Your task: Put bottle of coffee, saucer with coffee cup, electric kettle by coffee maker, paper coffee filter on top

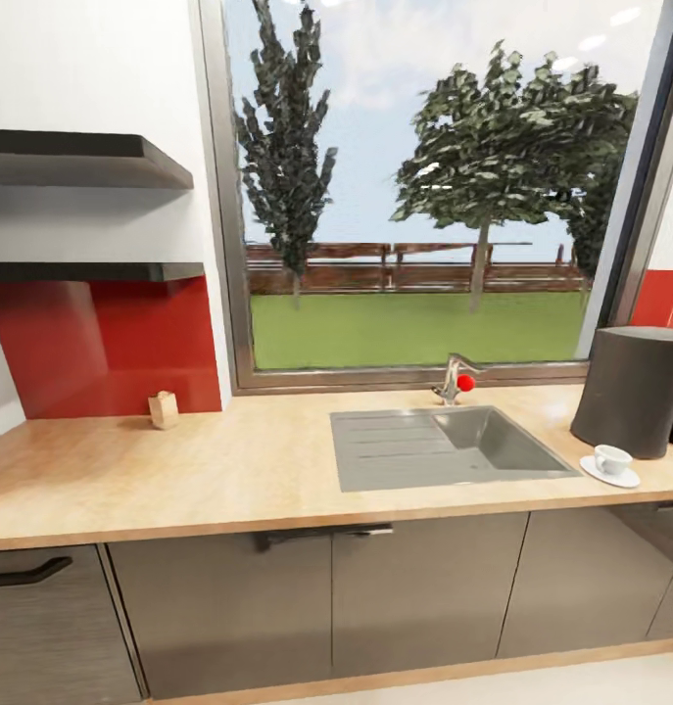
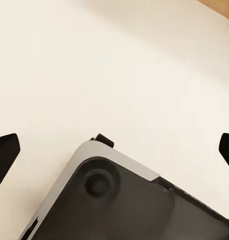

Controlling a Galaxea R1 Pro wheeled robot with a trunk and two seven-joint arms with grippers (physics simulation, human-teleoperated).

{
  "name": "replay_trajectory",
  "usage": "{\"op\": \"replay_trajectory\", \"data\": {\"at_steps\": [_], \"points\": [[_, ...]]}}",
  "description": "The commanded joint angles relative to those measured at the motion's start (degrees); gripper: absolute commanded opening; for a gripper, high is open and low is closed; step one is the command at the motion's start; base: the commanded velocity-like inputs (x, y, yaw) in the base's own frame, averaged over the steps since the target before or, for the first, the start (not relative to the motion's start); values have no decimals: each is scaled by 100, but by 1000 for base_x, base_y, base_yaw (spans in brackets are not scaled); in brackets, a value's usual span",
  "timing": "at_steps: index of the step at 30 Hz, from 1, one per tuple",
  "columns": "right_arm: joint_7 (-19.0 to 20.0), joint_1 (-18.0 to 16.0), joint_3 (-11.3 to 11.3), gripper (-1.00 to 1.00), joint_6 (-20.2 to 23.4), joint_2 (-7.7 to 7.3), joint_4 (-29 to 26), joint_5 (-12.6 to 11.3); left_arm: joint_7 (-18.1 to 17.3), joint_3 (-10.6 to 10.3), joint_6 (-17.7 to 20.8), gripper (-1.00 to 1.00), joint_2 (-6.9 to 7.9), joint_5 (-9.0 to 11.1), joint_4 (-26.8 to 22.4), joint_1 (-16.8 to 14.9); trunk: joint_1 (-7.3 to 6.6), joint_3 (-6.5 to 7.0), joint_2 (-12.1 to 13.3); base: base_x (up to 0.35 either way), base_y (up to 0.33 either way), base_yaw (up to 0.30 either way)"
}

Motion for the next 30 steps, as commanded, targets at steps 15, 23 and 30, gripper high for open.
{"op": "replay_trajectory", "data": {"at_steps": [15, 23, 30], "points": [[22, -9, -18, -100, -38, 1, 20, 13, -43, -3, -22, 100, 1, 53, 9, -6, 2, -9, -7, 72, -330, 0], [22, -9, -18, -100, -38, 1, 20, 13, -43, -3, -23, 100, 1, 53, 9, -6, 2, -9, -7, 2, -330, 0], [22, -9, -18, -100, -38, 1, 20, 13, -43, -3, -23, 100, 1, 53, 9, -6, 2, -9, -7, 0, -330, 0]]}}
